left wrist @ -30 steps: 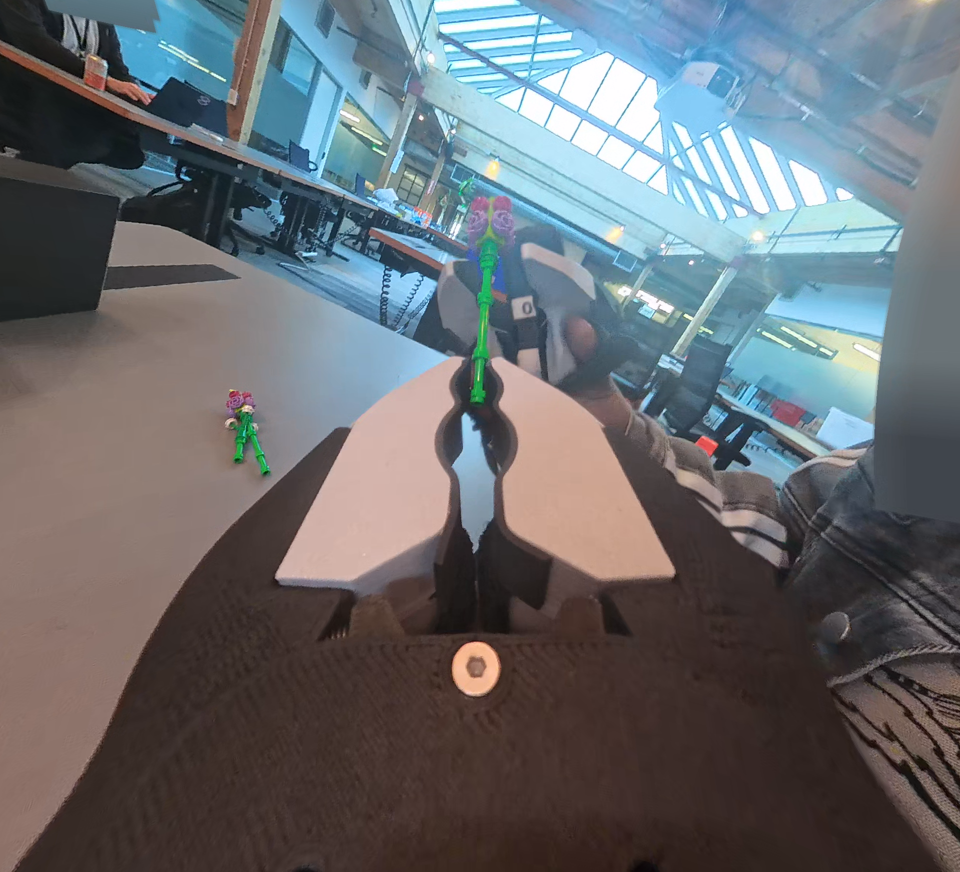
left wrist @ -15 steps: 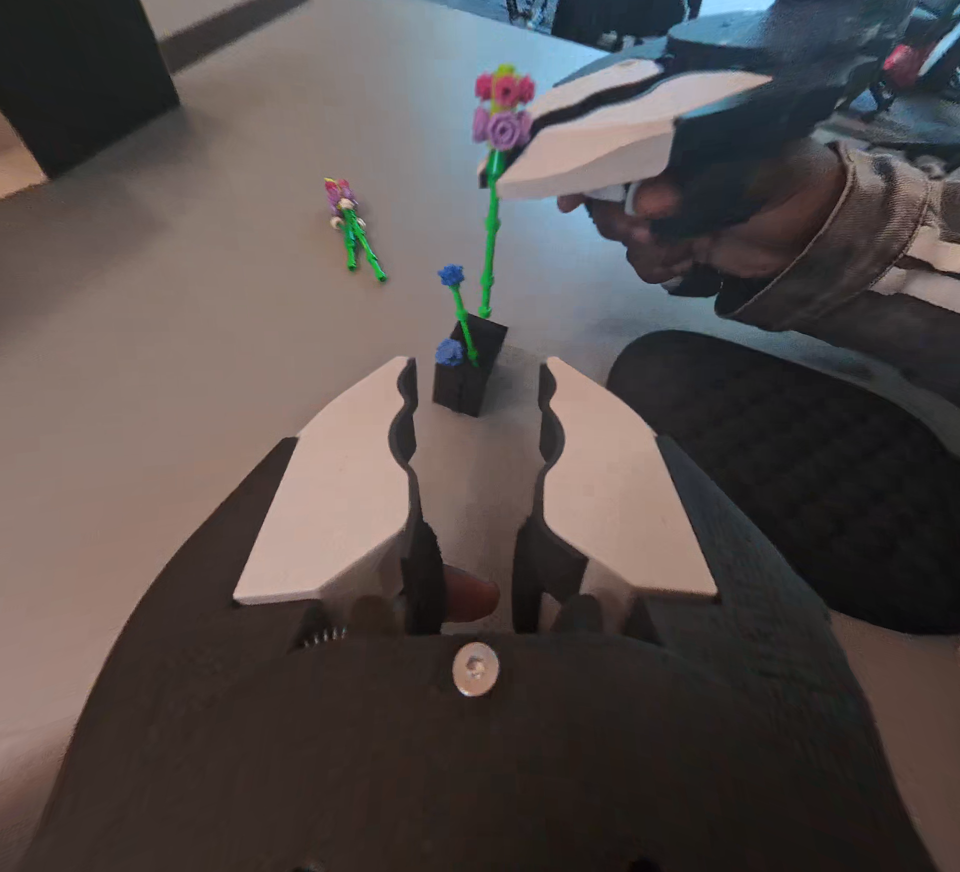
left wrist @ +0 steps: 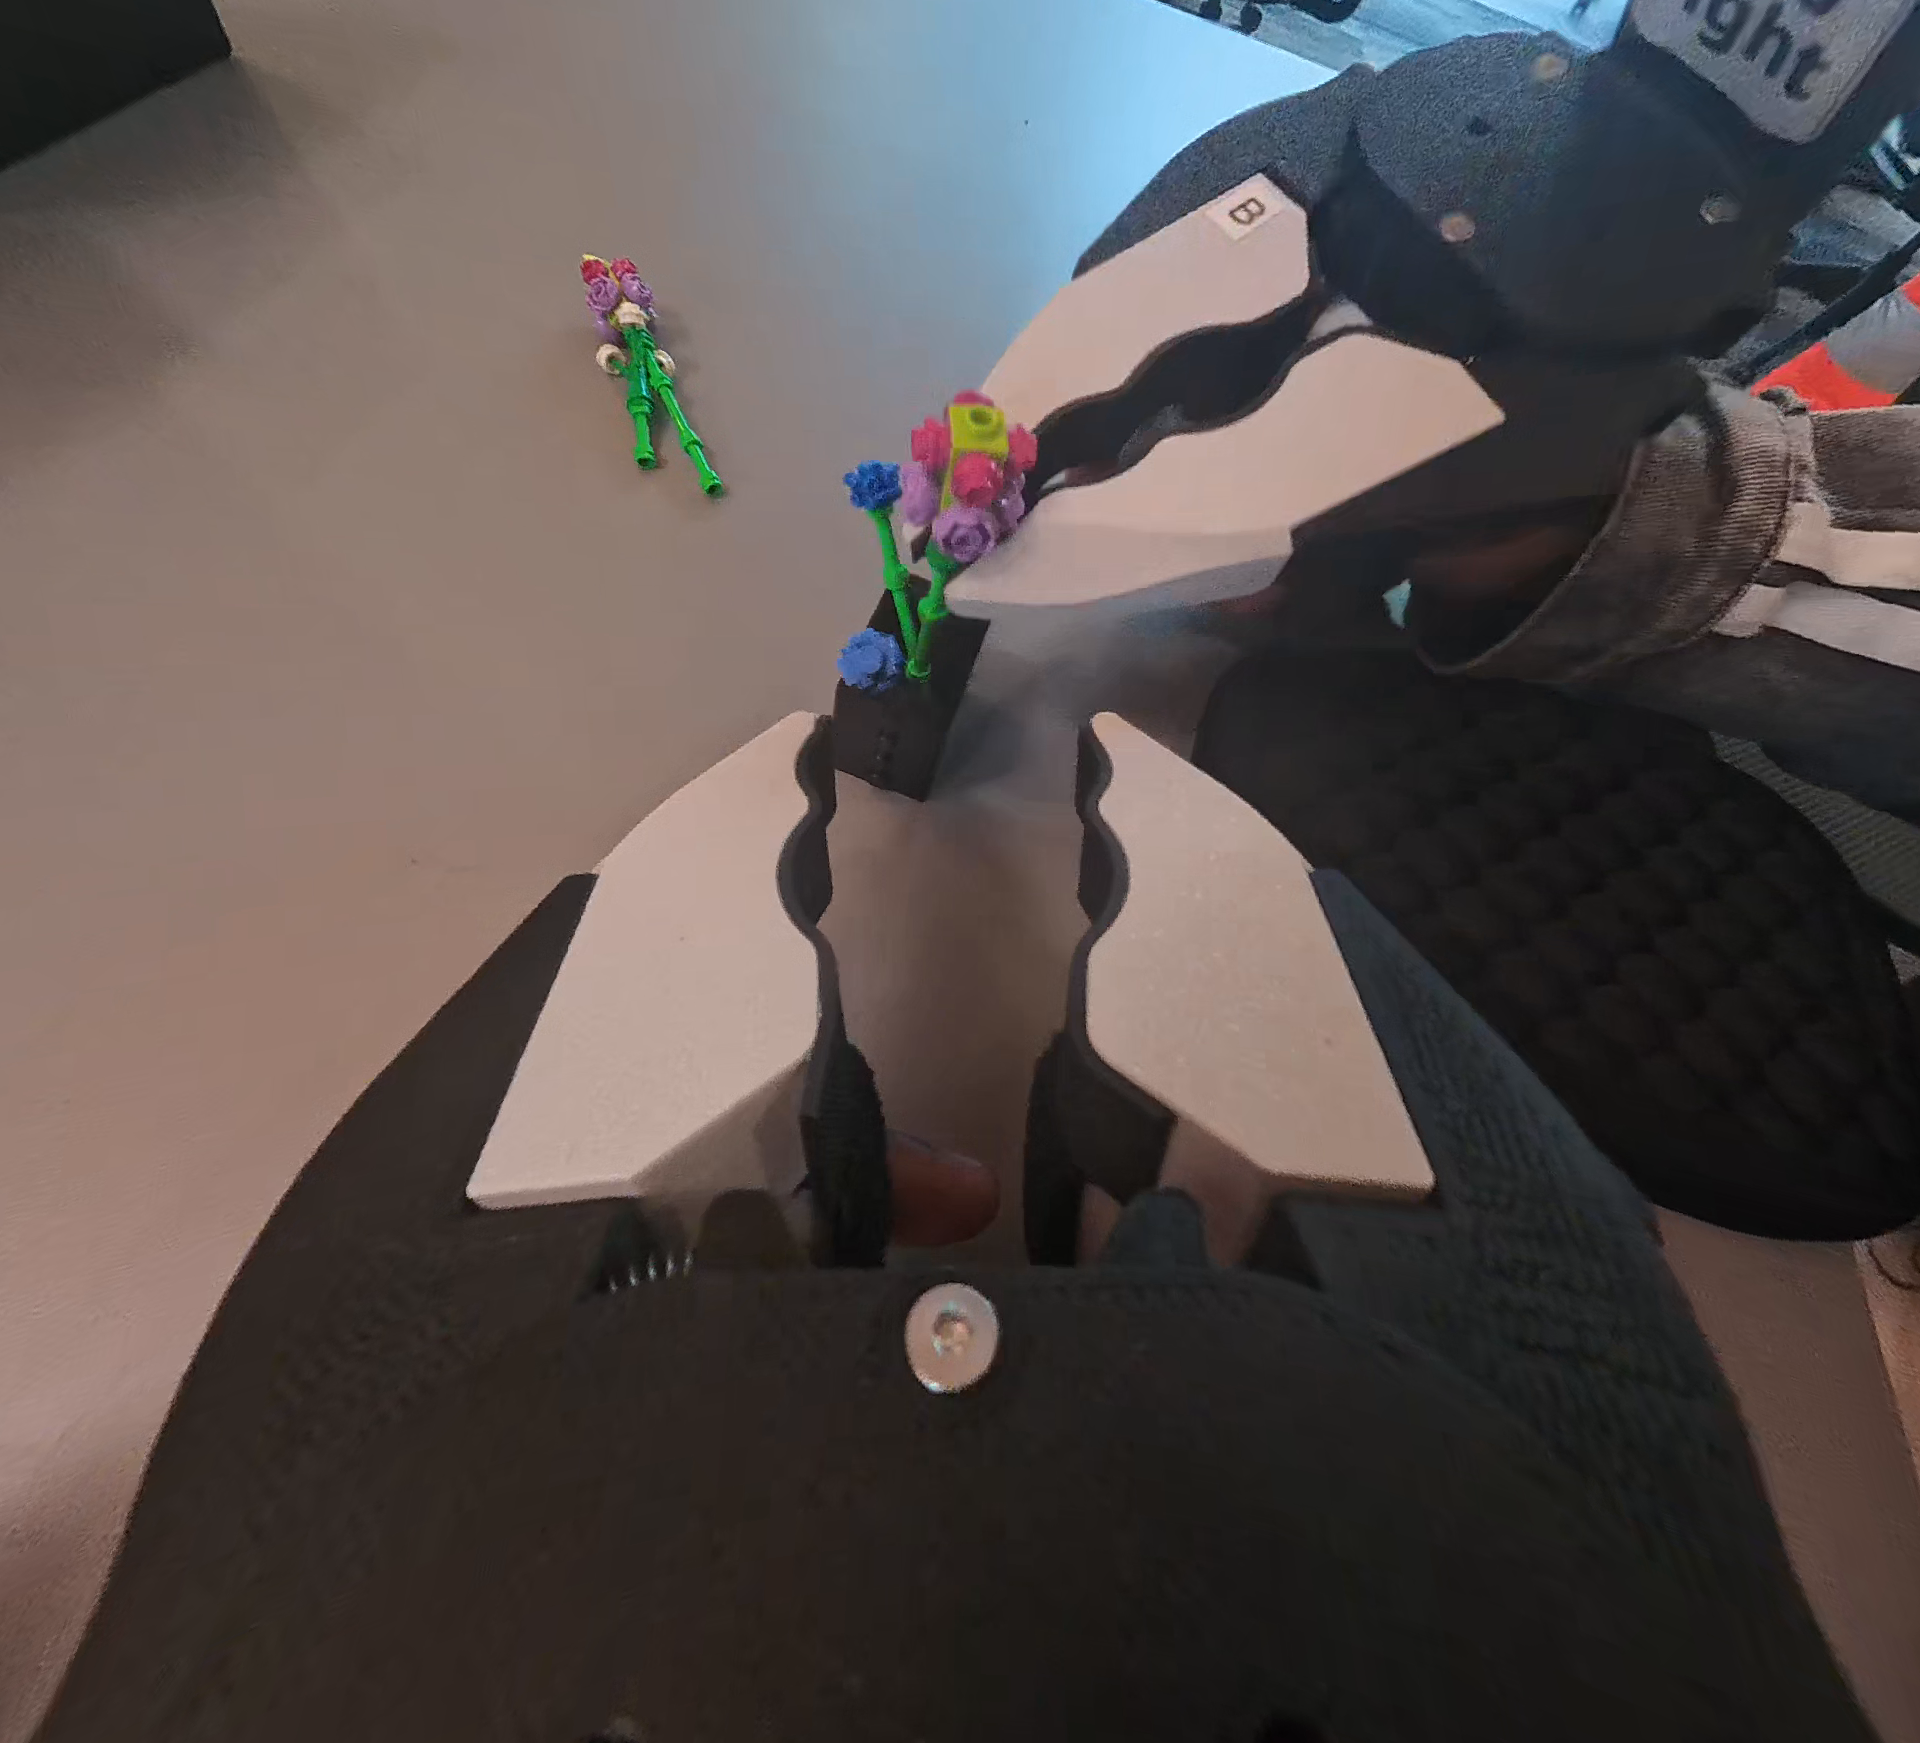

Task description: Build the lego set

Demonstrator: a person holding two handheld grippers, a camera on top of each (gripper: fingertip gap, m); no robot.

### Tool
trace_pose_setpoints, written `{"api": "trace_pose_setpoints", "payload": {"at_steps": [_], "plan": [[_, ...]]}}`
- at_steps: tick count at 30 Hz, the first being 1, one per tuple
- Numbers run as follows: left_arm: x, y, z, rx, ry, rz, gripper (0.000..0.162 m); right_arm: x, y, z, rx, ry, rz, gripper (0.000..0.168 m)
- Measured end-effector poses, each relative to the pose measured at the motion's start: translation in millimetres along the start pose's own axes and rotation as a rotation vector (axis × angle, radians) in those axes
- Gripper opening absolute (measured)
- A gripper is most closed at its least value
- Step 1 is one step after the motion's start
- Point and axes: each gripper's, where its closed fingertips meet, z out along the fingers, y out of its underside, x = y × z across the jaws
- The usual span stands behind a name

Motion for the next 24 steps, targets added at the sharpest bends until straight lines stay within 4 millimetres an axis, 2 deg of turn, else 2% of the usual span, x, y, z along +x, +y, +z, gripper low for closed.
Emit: {"api": "trace_pose_setpoints", "payload": {"at_steps": [4,8,13,16,24], "plan": [[1,2,2,-0.012,0.006,-0.001,0.043,-4,7,2,-0.028,-0.009,-0.088,0.007],[-3,2,3,-0.016,-0.033,0.001,0.034,-5,7,2,-0.027,-0.012,-0.119,0.007],[-3,-14,-4,0.096,-0.048,0.018,0.022,-7,10,2,-0.047,-0.027,-0.131,0.012],[-1,-17,-4,0.116,-0.028,0.002,0.018,-7,9,2,-0.040,-0.026,-0.132,0.012],[-1,-16,-3,0.109,-0.022,-0.006,0.022,-7,13,-1,-0.049,-0.038,-0.122,0.014]]}}
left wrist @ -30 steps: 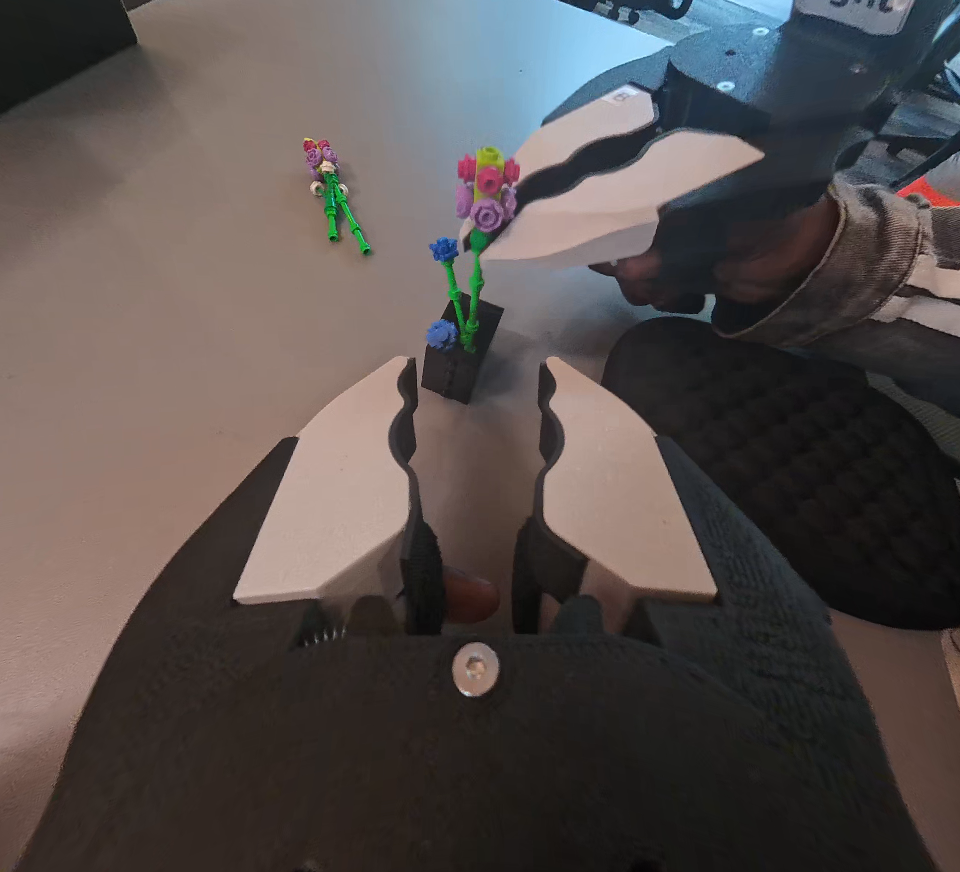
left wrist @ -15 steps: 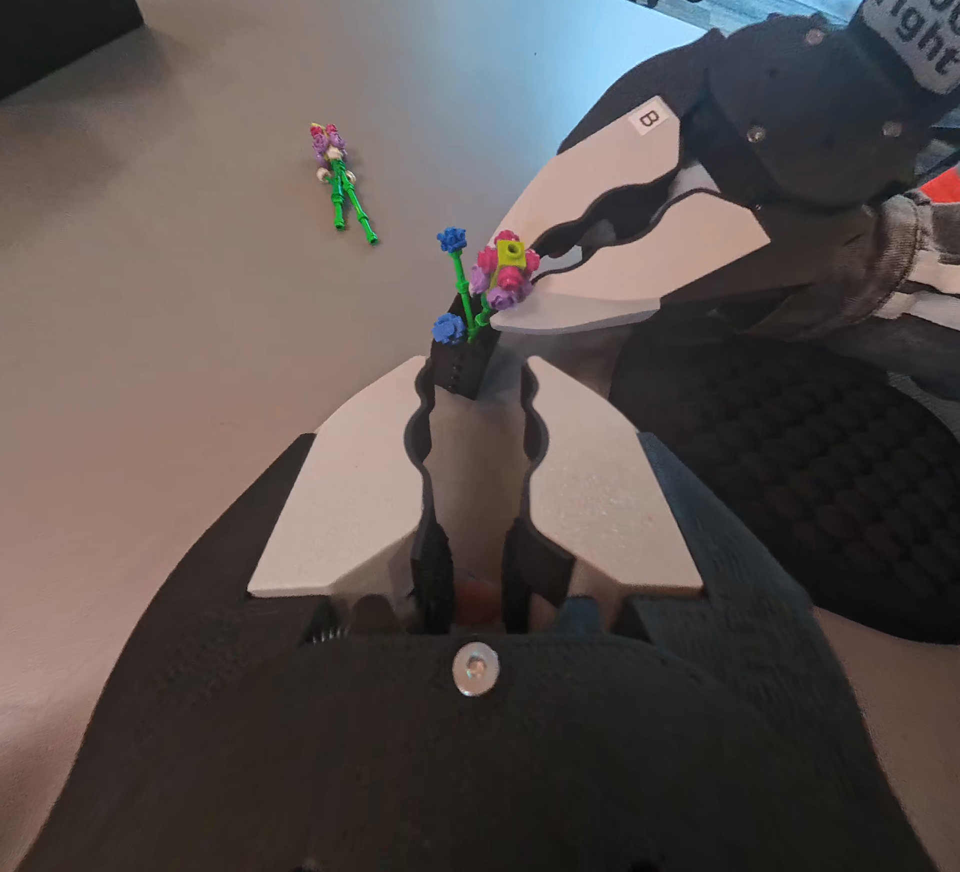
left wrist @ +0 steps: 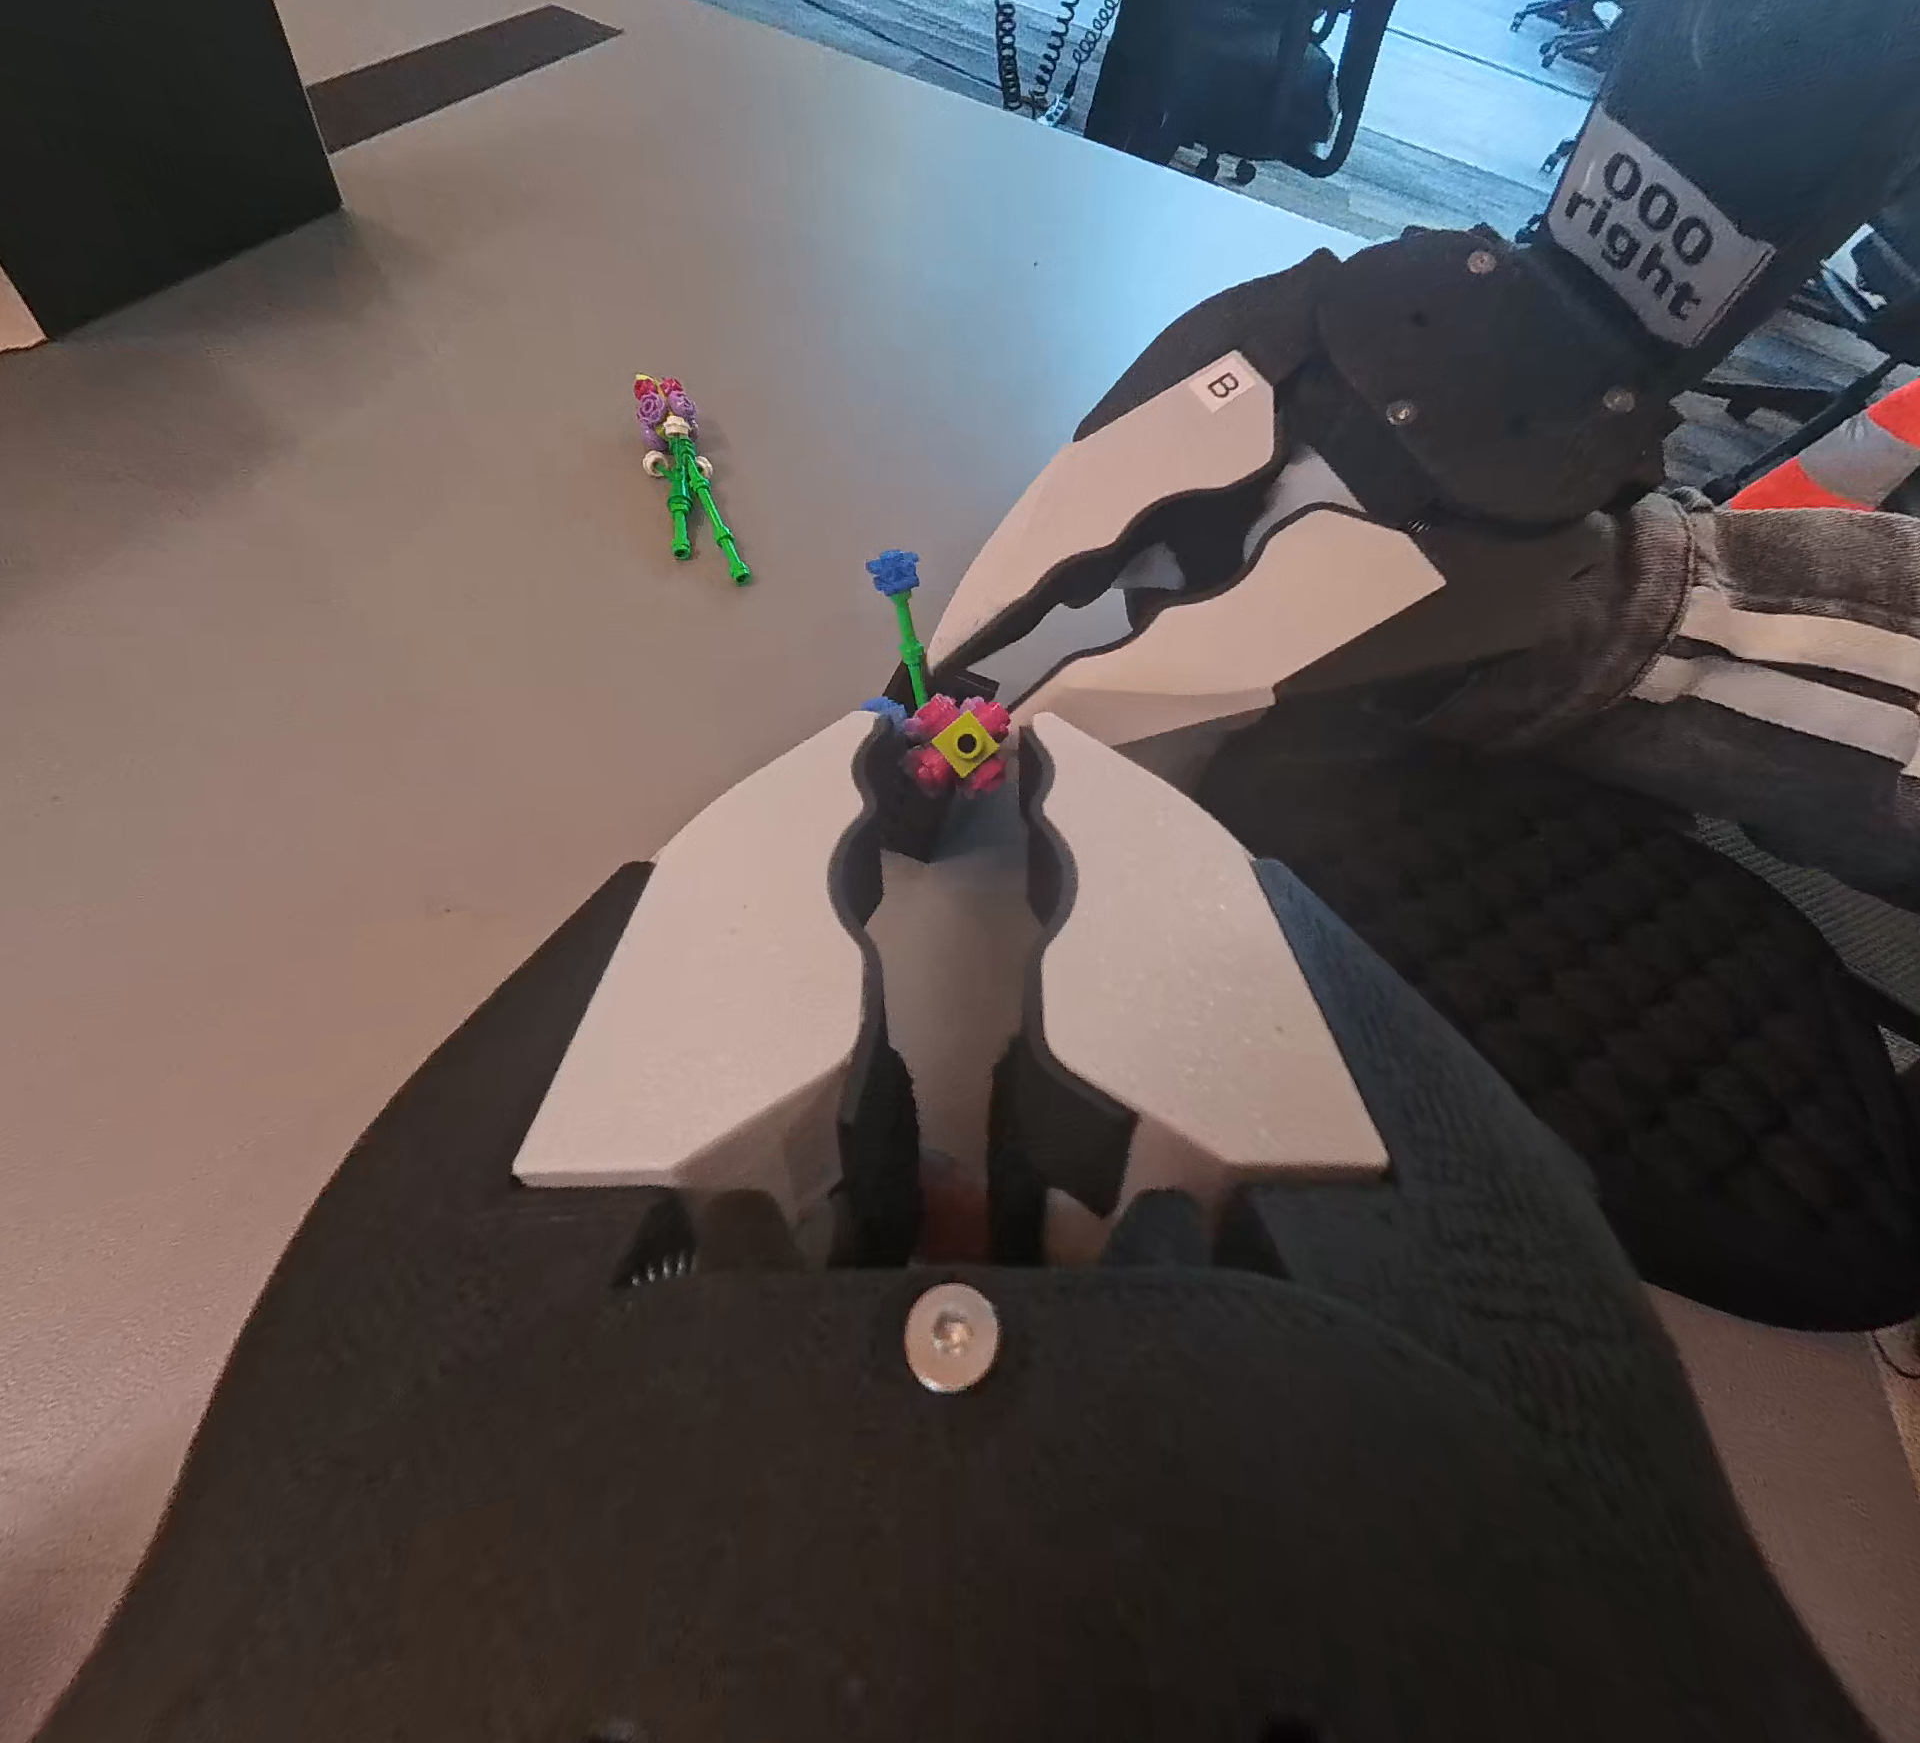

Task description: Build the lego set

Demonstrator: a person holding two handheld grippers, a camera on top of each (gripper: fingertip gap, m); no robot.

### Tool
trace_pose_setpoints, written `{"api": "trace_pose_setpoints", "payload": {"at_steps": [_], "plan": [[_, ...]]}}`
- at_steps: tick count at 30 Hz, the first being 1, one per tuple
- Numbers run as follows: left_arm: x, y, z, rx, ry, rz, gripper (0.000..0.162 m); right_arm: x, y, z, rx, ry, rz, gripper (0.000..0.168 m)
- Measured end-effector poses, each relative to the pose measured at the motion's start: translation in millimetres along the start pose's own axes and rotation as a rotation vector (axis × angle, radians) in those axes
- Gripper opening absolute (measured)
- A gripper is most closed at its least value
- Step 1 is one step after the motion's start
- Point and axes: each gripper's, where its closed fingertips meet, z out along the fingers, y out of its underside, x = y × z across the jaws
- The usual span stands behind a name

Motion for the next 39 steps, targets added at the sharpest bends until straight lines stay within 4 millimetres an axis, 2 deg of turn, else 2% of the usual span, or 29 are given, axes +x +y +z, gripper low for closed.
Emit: {"api": "trace_pose_setpoints", "payload": {"at_steps": [5,7,9,11,14,16,18,20,27,29,32,35,39], "plan": [[0,1,-1,-0.005,-0.001,-0.002,0.026,10,-6,-13,0.032,0.005,0.035,0.016],[0,1,0,-0.008,0.000,-0.003,0.027,24,-10,-22,0.062,0.029,0.069,0.017],[0,1,0,-0.007,0.001,-0.001,0.028,48,-11,-31,0.073,0.060,0.162,0.018],[1,0,-1,-0.002,0.003,0.004,0.028,77,0,-37,0.019,0.071,0.309,0.026],[0,-2,-1,0.004,0.000,0.005,0.029,111,28,-31,-0.135,0.072,0.475,0.031],[0,-3,-2,0.012,-0.004,0.006,0.030,128,41,-24,-0.207,0.079,0.505,0.031],[-2,-5,-4,0.020,-0.016,0.010,0.030,138,42,-17,-0.219,0.080,0.477,0.018],[-4,-5,-5,0.023,-0.028,0.011,0.030,140,38,-10,-0.240,0.070,0.398,0.010],[-4,-6,-6,0.030,-0.025,0.001,0.030,138,57,12,-0.417,0.031,0.083,0.012],[-4,-6,-5,0.030,-0.025,0.006,0.030,137,60,16,-0.433,0.015,0.075,0.017],[-4,-6,-6,0.028,-0.022,0.003,0.030,140,64,20,-0.449,0.012,0.084,0.014],[-6,-6,-6,0.029,-0.023,0.000,0.030,140,60,22,-0.418,0.001,0.074,0.007],[-6,-6,-6,0.034,-0.023,-0.003,0.030,139,47,24,-0.347,-0.016,0.030,0.007]]}}
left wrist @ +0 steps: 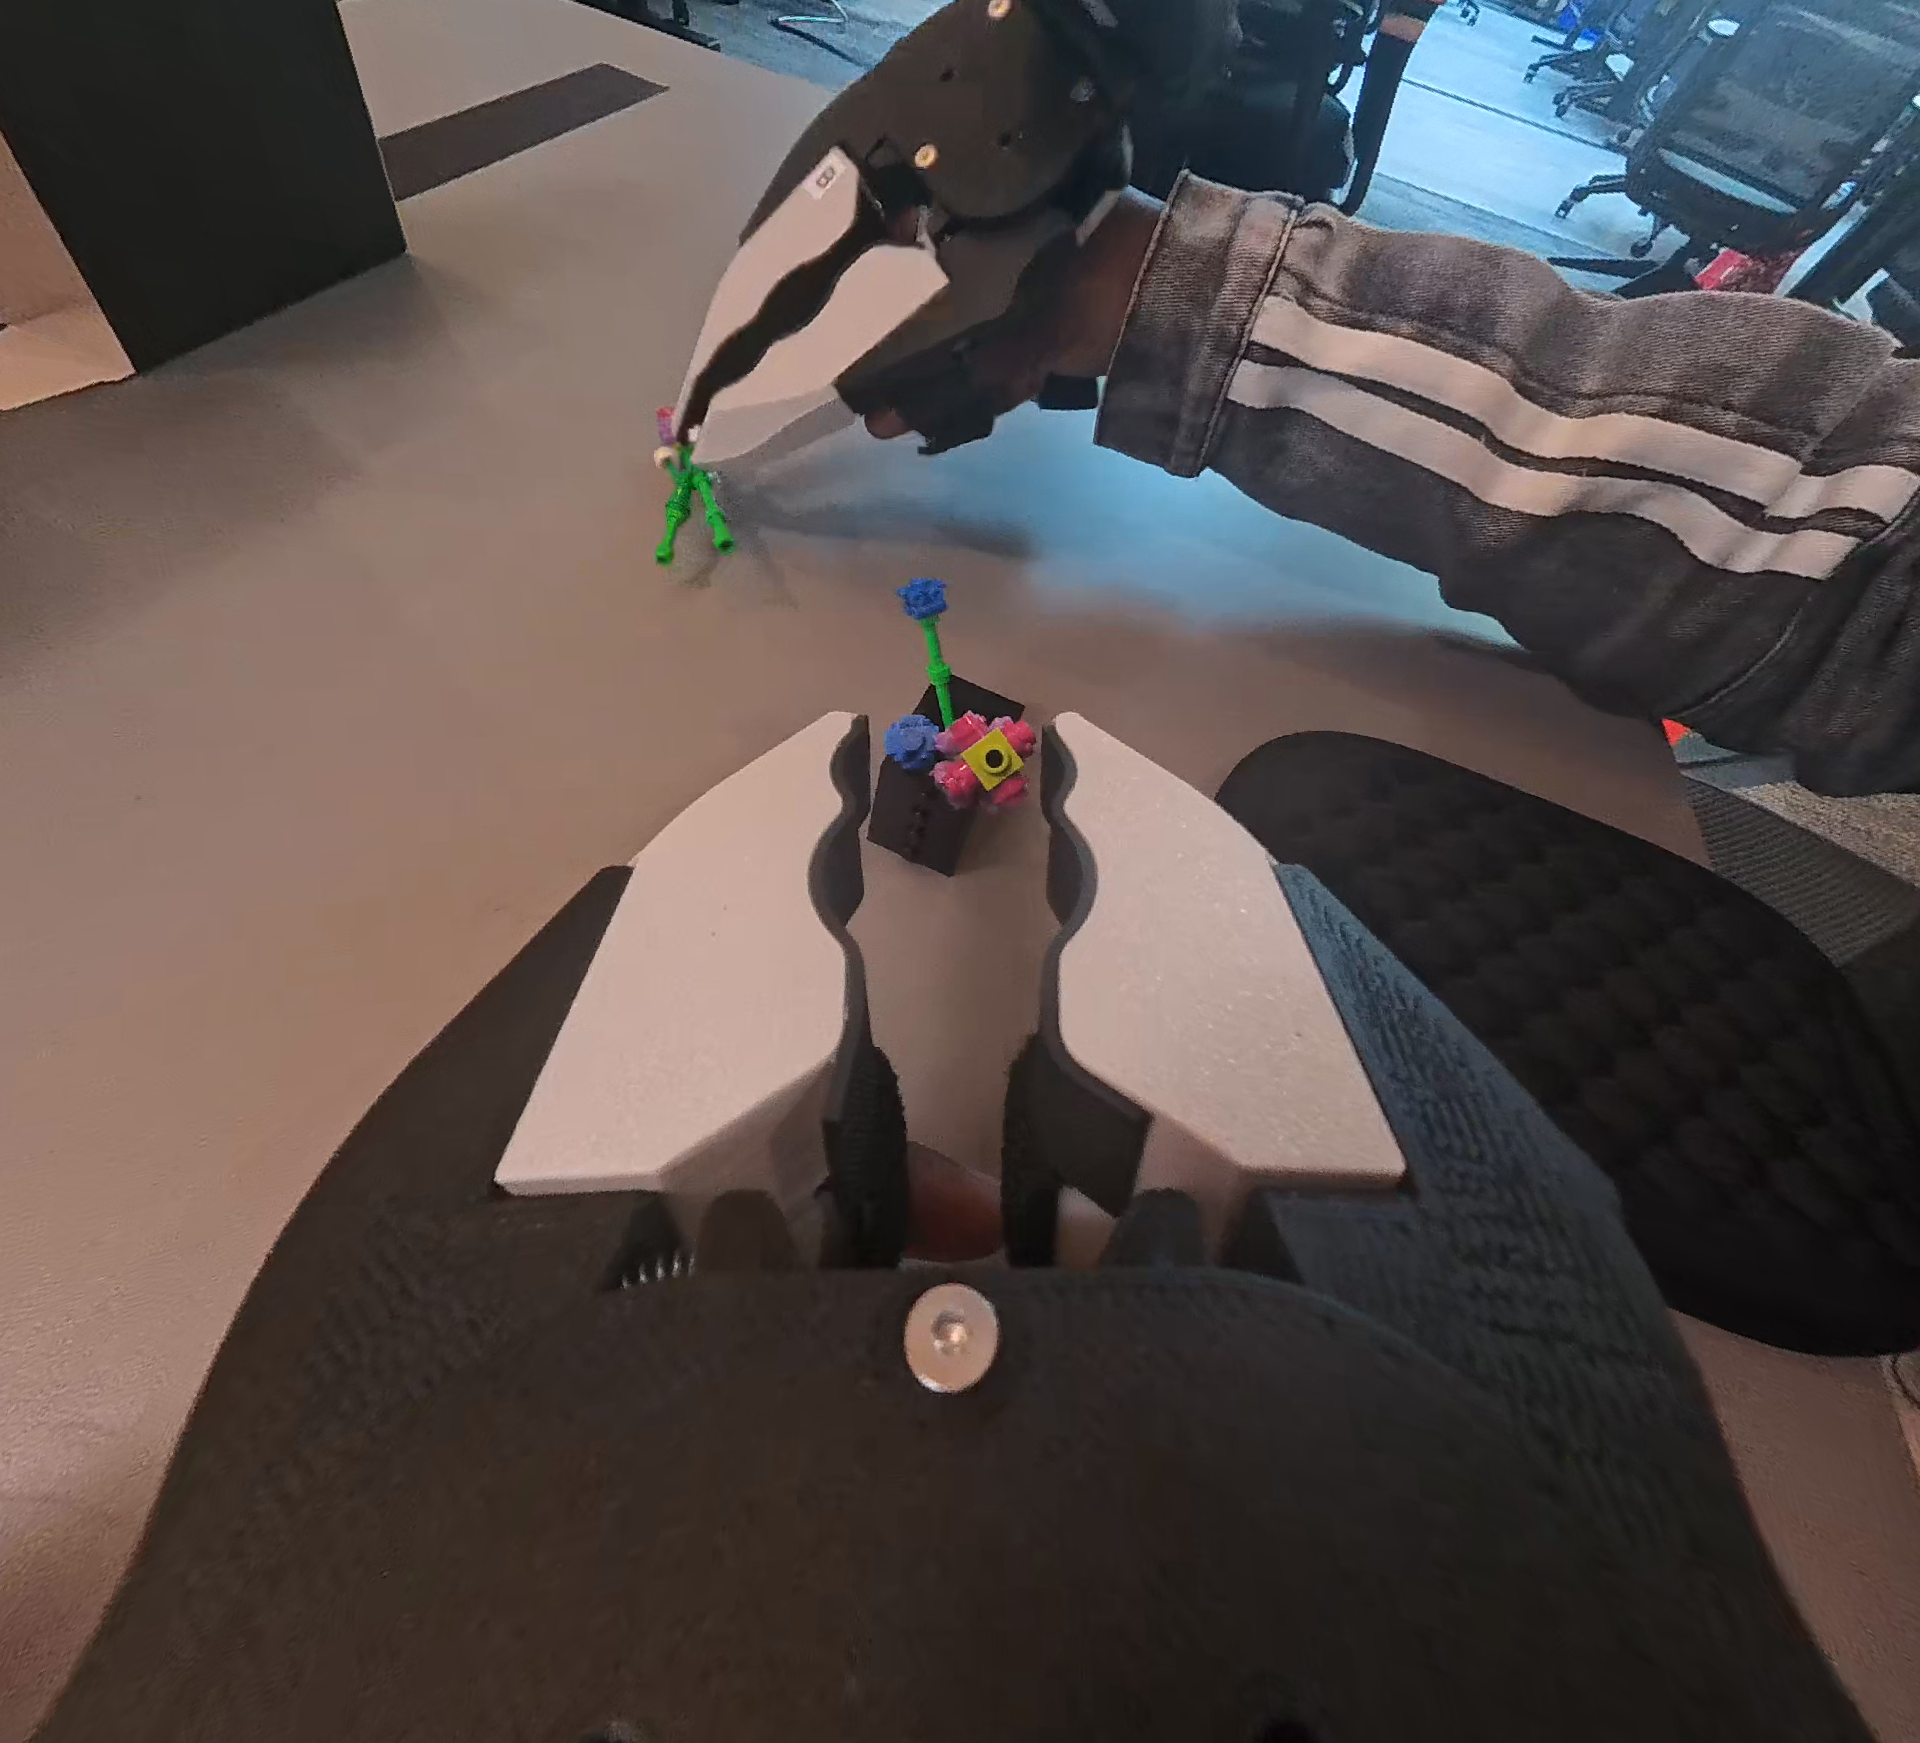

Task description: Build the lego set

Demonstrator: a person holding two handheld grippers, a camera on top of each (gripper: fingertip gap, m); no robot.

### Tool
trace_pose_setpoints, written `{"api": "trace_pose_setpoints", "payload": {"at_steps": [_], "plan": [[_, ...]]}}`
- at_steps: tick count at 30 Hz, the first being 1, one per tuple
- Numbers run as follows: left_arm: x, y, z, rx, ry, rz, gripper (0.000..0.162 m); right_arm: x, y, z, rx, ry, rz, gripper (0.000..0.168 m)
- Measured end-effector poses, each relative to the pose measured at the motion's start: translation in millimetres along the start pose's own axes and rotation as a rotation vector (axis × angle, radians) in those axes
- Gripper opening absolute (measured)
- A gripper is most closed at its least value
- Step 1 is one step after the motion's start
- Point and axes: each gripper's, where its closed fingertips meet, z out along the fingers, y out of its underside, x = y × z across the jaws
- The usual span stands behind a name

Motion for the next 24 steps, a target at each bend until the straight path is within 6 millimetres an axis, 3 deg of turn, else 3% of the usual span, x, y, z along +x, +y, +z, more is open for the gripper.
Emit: {"api": "trace_pose_setpoints", "payload": {"at_steps": [6,12,17,20,24], "plan": [[1,-3,-2,0.022,0.013,-0.009,0.031,-13,-17,-4,0.144,-0.003,-0.179,0.007],[2,-16,-8,0.099,0.066,-0.063,0.033,-29,-37,-21,0.409,0.065,-0.317,0.007],[-19,-40,-13,0.140,0.066,-0.151,0.033,-38,-48,-41,0.578,0.119,-0.307,0.007],[-37,-48,-1,0.067,0.071,-0.232,0.033,-40,-58,-51,0.637,0.173,-0.329,0.007],[-46,-36,27,-0.125,0.183,-0.341,0.029,-42,-60,-52,0.655,0.198,-0.357,0.007]]}}
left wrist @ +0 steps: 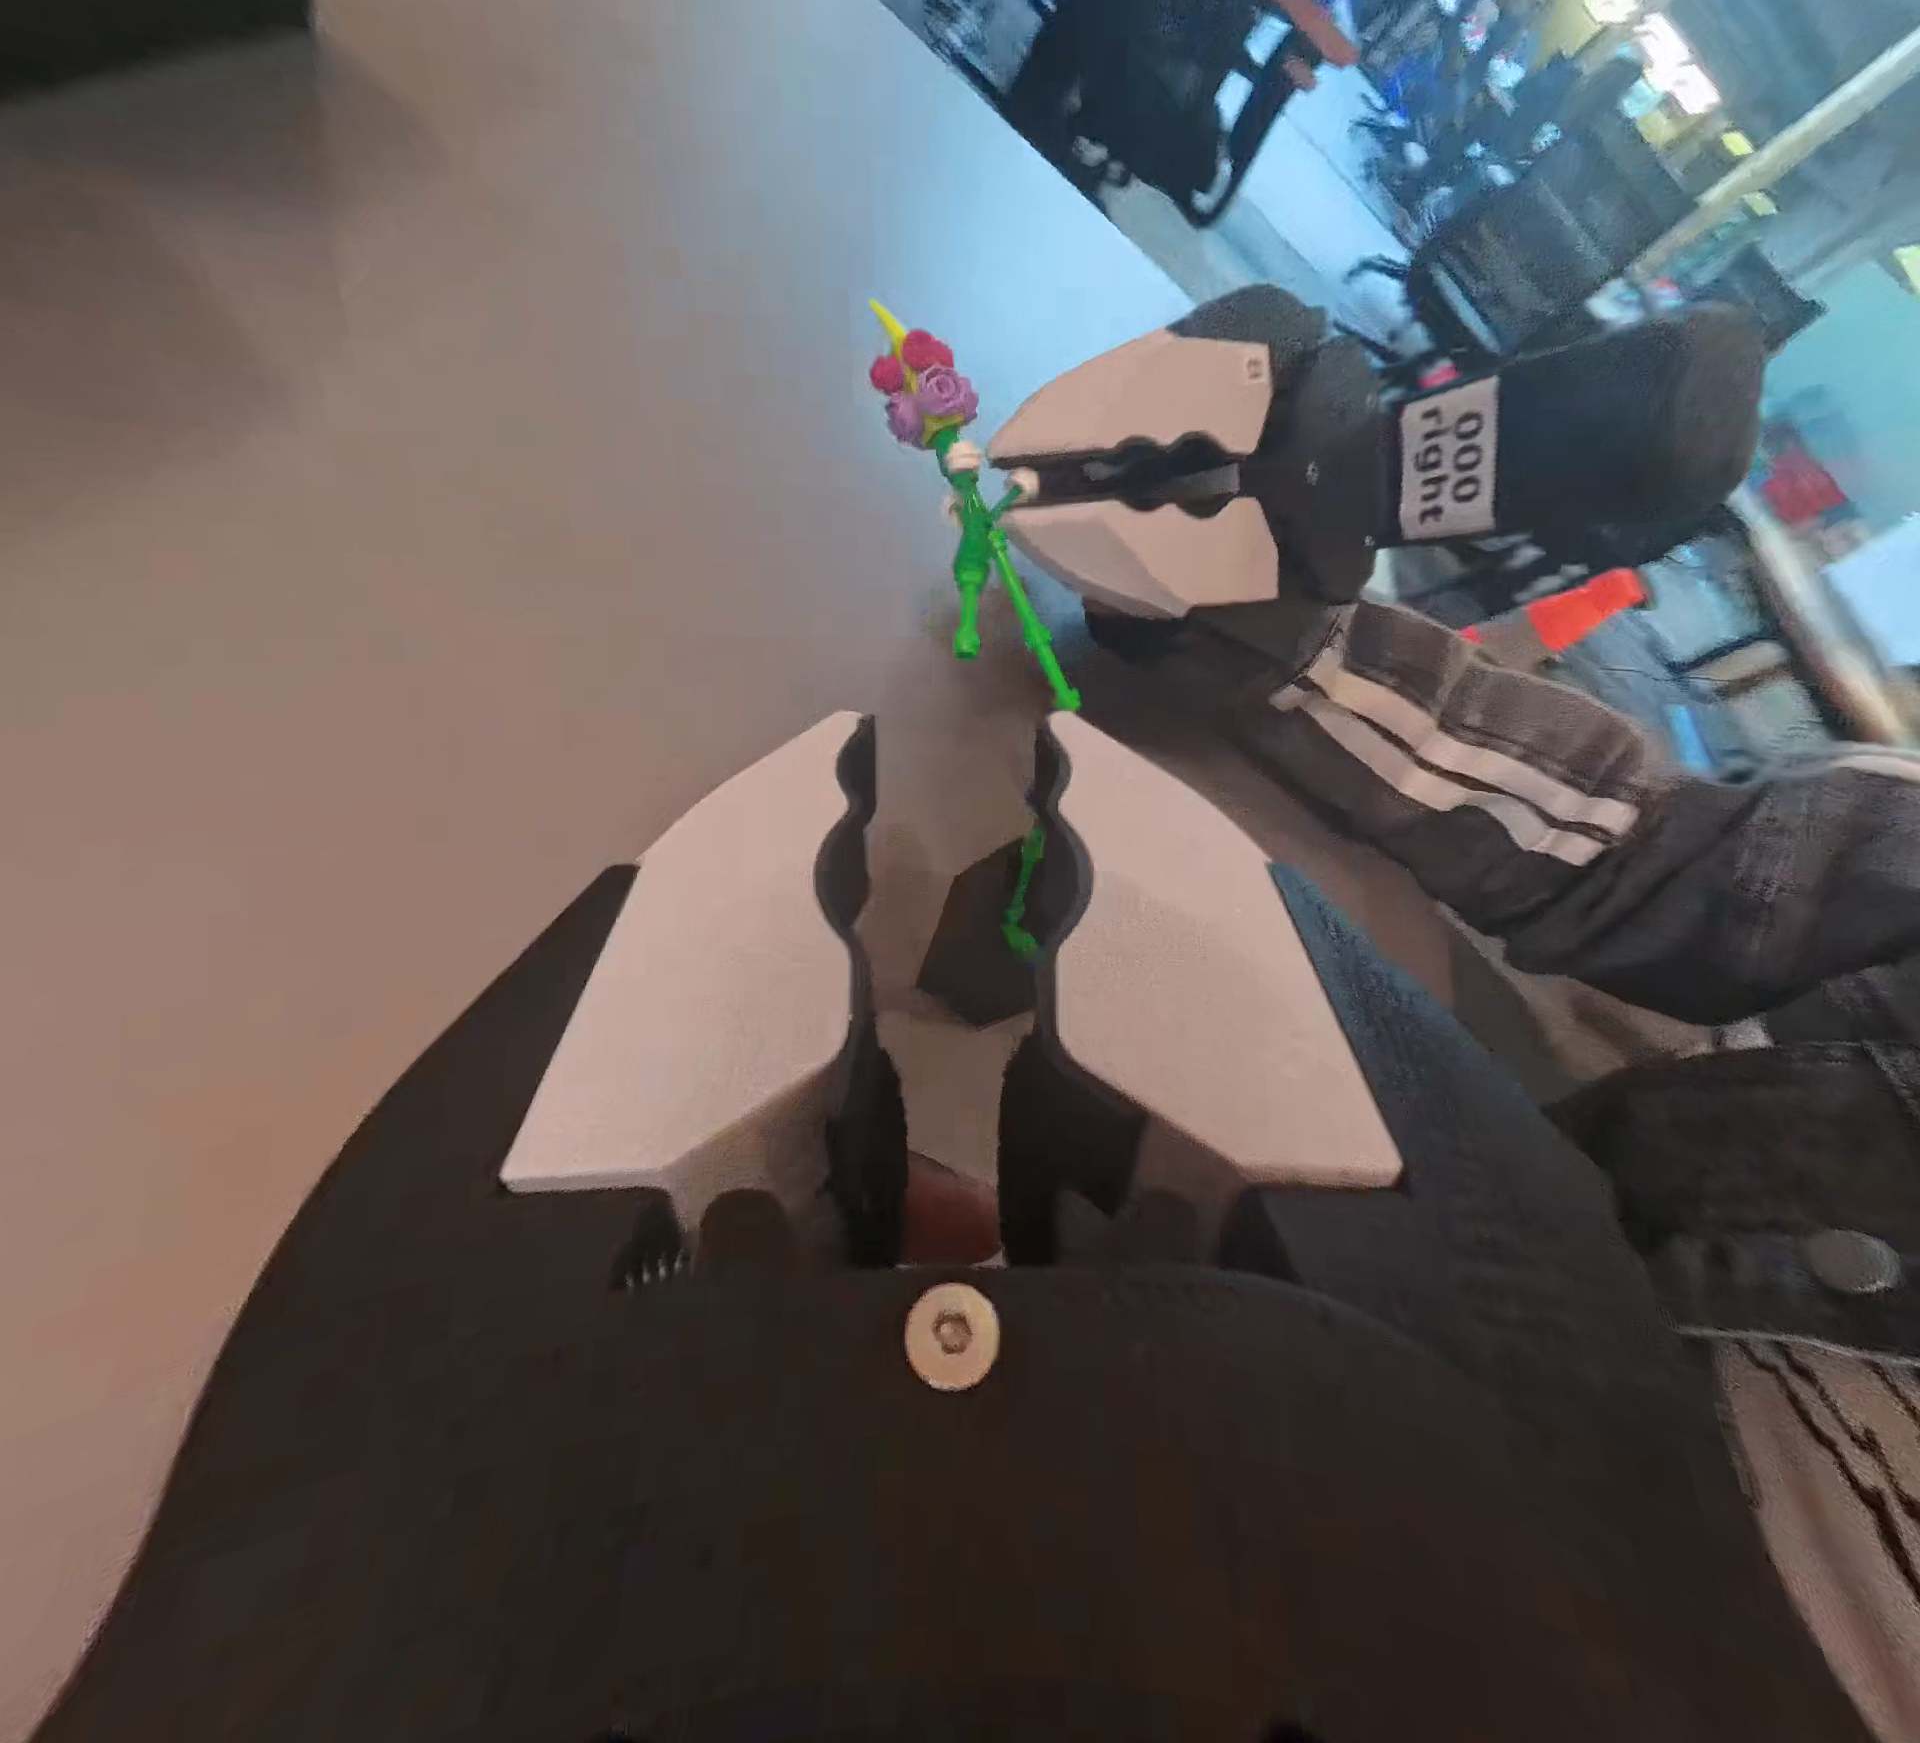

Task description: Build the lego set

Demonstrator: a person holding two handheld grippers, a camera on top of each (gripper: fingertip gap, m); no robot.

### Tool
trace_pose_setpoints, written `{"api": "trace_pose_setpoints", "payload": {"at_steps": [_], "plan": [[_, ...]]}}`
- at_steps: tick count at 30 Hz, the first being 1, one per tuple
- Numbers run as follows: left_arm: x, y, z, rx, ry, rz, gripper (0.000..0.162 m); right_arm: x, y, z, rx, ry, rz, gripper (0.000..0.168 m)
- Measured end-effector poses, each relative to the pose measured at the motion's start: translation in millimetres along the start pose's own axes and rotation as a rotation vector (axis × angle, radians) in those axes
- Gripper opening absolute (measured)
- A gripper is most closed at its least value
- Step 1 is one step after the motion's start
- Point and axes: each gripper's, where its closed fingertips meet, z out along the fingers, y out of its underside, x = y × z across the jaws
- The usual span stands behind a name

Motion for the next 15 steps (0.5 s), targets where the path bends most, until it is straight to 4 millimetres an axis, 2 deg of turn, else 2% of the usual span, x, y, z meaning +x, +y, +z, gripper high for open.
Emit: {"api": "trace_pose_setpoints", "payload": {"at_steps": [3,6,9,10,15], "plan": [[2,-4,13,-0.022,0.113,-0.086,0.027,-1,1,0,0.000,-0.005,-0.007,0.007],[-2,0,24,-0.075,0.139,-0.083,0.025,0,1,-2,0.001,-0.005,-0.019,0.007],[2,-6,31,-0.059,0.201,-0.102,0.013,0,4,-3,-0.007,-0.009,-0.027,0.007],[1,-6,33,-0.067,0.205,-0.098,0.005,0,5,-3,-0.014,-0.008,-0.029,0.007],[-18,-4,39,-0.080,0.118,-0.123,0.004,-2,29,-2,-0.119,-0.038,-0.027,0.009]]}}
